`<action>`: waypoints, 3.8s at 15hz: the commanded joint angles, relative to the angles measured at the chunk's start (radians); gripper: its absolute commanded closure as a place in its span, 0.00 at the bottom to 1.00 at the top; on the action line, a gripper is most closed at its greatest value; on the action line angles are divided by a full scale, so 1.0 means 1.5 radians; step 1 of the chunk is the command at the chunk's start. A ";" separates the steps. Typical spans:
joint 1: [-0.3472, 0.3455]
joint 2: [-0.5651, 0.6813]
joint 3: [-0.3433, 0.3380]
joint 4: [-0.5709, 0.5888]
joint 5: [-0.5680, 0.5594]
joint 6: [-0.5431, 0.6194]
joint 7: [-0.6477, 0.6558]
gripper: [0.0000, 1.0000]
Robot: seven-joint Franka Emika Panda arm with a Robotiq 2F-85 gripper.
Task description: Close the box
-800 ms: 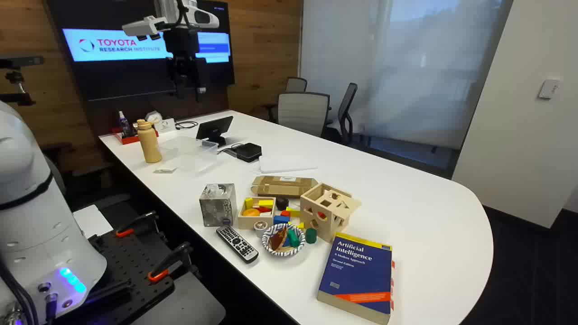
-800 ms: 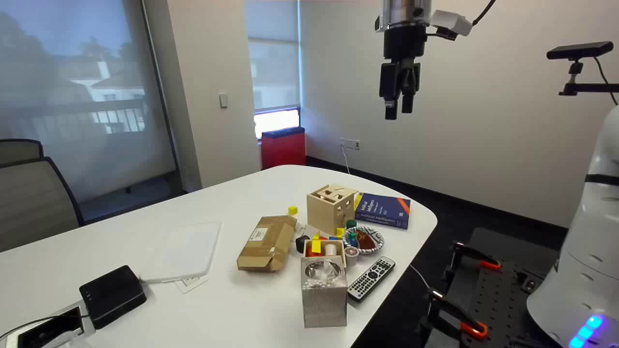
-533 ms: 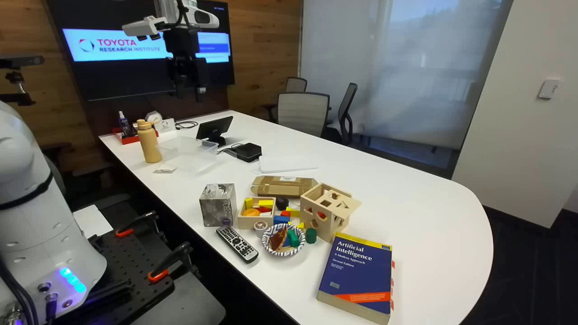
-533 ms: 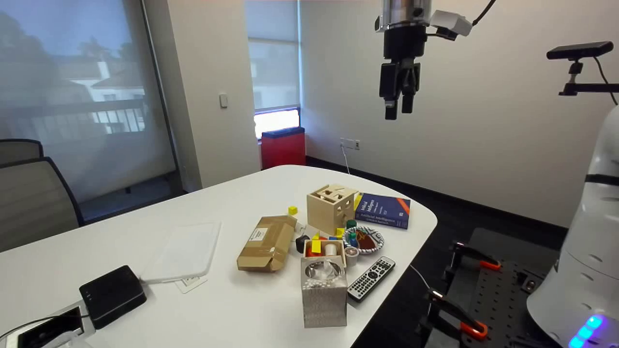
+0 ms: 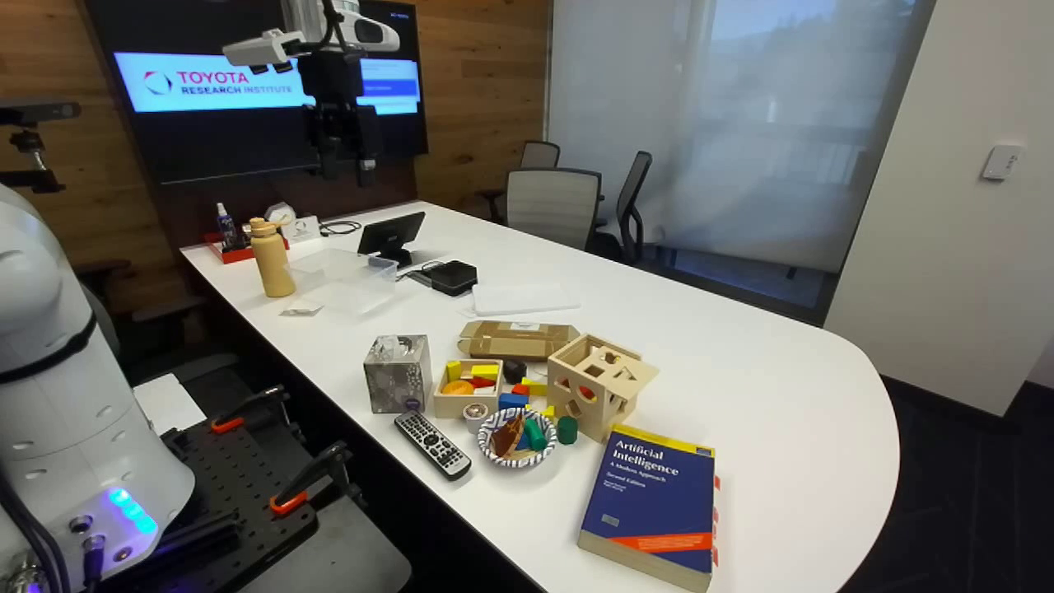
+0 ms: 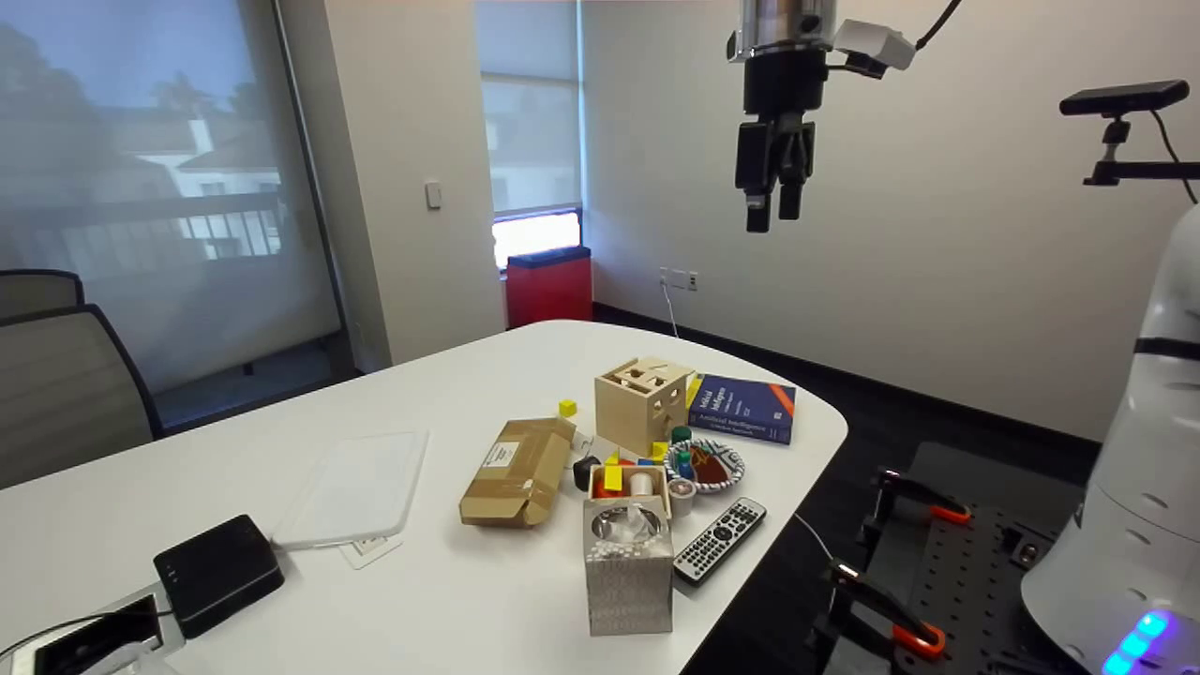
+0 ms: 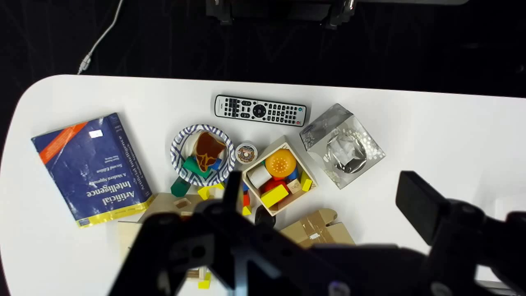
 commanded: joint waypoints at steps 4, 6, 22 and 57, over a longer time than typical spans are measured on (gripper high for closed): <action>-0.014 0.031 -0.027 0.036 -0.028 0.000 -0.031 0.00; -0.029 0.071 -0.053 0.071 -0.050 0.011 -0.055 0.00; -0.210 0.686 -0.174 0.536 0.126 0.158 -0.318 0.00; -0.344 1.342 -0.072 1.298 0.105 -0.051 -0.145 0.00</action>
